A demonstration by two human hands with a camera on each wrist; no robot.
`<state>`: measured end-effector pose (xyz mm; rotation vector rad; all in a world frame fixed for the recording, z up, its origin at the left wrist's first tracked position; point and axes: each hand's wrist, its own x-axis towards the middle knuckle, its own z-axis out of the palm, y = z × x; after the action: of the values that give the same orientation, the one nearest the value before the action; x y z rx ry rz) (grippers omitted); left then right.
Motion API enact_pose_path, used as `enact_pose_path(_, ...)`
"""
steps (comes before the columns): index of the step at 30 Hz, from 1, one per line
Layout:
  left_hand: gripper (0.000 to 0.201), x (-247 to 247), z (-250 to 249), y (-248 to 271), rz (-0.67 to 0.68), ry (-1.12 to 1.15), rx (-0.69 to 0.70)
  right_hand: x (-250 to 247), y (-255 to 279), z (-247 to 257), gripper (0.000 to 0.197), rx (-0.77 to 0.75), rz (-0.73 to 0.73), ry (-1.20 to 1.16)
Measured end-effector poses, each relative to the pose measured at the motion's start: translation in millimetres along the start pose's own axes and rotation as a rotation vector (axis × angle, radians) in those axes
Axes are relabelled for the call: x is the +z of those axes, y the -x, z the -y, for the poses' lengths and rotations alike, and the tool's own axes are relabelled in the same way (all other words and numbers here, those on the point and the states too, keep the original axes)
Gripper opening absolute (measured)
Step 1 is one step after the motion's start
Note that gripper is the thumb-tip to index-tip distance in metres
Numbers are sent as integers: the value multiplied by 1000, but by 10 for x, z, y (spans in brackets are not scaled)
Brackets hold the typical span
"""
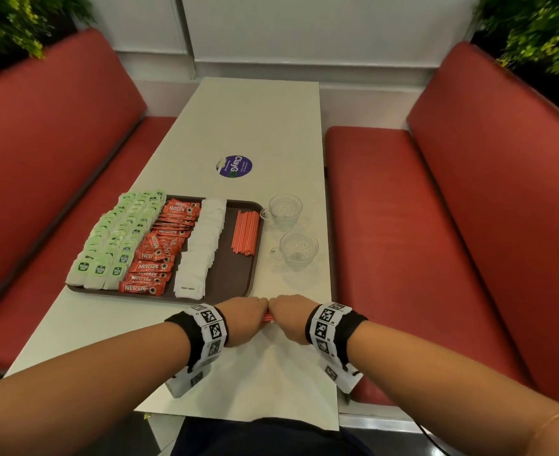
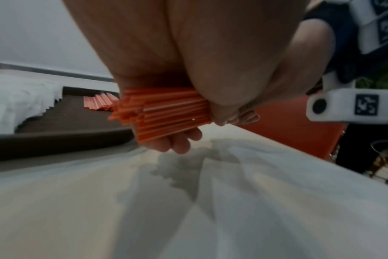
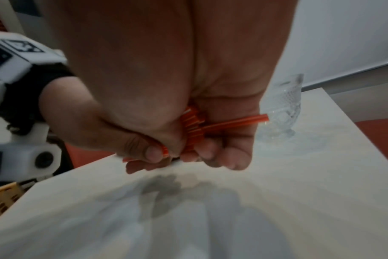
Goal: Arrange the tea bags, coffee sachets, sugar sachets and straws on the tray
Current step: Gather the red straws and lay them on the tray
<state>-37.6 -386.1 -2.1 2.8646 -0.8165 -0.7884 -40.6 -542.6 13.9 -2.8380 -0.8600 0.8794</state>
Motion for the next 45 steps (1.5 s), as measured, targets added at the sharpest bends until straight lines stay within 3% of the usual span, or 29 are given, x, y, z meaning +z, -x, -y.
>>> enact_pose_path(6, 36, -281, 141, 123, -81, -47, -7, -303, -24, -2, 15, -51, -137, -126)
enact_pose_path(11, 29, -508, 306, 254, -150, 30, -46, -622, 9, -110, 57, 12, -346, -301)
enact_pose_path(13, 26, -609, 324, 298, -204, 37, -49, -700, -10, -164, 54, 89, -427, -433)
enact_pose_path(16, 23, -729, 279, 311, -287, 30, -26, -754, -39, -93, 49, 80, -378, -673)
enact_pose_path(22, 22, -859, 292, 258, -420, 119, -67, -828, -276, 121, 38, 53, -568, -682)
enact_pose_path(28, 34, -952, 548, 296, -449, 252, -131, -877, -361, 159, 54, 21, -541, -722)
enact_pose_path(33, 37, -1059, 753, 369, -424, 212, -165, -949, -429, 112, 49, 97, -630, -798)
enact_pose_path(38, 39, -1127, 876, 371, -388, 529, -216, -961, -478, 108, 47, 145, -685, -887)
enact_pose_path(42, 32, -1192, 855, 310, -395, 435, -158, -951, -512, 129, 46, 179, -691, -1039)
enact_pose_path(45, 27, -1177, 798, 267, -400, 447, -116, -971, -498, 129, 33, 184, -636, -1191)
